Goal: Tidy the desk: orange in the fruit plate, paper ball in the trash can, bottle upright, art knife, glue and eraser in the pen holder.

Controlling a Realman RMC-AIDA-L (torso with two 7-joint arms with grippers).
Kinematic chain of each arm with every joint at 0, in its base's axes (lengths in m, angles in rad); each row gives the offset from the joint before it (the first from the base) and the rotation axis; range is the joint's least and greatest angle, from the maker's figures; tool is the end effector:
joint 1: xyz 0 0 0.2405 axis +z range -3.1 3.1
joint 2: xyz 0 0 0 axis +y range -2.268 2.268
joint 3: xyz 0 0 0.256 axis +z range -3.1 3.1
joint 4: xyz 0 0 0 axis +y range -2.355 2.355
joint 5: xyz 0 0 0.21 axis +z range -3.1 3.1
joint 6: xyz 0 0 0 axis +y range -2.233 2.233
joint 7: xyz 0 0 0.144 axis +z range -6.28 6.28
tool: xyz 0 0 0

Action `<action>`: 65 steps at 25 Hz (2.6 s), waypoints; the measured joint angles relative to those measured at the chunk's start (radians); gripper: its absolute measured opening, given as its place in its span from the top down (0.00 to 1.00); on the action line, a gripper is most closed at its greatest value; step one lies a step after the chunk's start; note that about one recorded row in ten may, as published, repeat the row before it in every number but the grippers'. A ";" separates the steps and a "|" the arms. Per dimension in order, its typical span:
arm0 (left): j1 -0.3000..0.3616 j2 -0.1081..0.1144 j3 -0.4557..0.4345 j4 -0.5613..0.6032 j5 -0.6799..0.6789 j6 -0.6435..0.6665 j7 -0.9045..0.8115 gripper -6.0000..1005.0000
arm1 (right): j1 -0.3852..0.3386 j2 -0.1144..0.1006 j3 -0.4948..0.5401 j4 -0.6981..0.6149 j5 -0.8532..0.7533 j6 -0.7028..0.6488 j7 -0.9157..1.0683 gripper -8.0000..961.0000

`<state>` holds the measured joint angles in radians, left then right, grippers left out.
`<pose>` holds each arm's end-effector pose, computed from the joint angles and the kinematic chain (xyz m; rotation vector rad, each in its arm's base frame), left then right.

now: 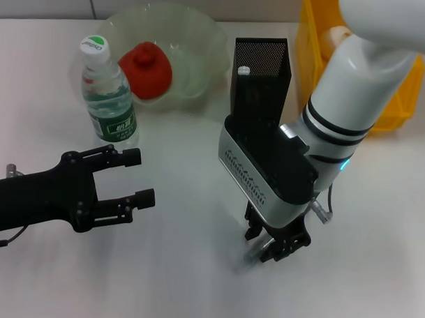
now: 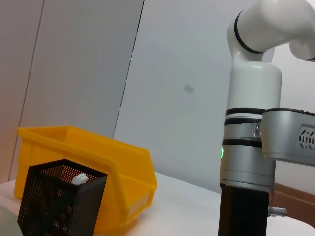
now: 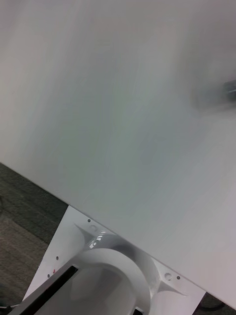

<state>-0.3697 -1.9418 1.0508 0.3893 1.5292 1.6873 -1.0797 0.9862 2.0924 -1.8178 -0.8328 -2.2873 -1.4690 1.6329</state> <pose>-0.2968 0.2646 0.0046 -2.7249 -0.5308 -0.9812 0.1312 0.3312 -0.1097 2.6772 0.6334 0.7287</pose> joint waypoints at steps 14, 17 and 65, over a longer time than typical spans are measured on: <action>0.002 0.000 -0.005 -0.005 0.002 0.000 0.001 0.22 | -0.004 0.000 -0.013 0.000 0.012 0.008 0.010 0.68; 0.002 0.000 -0.005 -0.005 0.002 0.000 0.001 0.22 | -0.006 0.000 -0.014 0.000 0.012 0.010 0.012 0.70; 0.004 -0.053 -0.084 -0.010 -0.006 0.039 0.075 0.22 | -0.264 -0.014 0.891 0.369 0.538 -0.099 -0.462 0.85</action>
<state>-0.3661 -1.9949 0.9671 0.3791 1.5232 1.7264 -1.0044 0.7223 2.0786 -0.9273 -0.4638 -1.7491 -1.5678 1.1713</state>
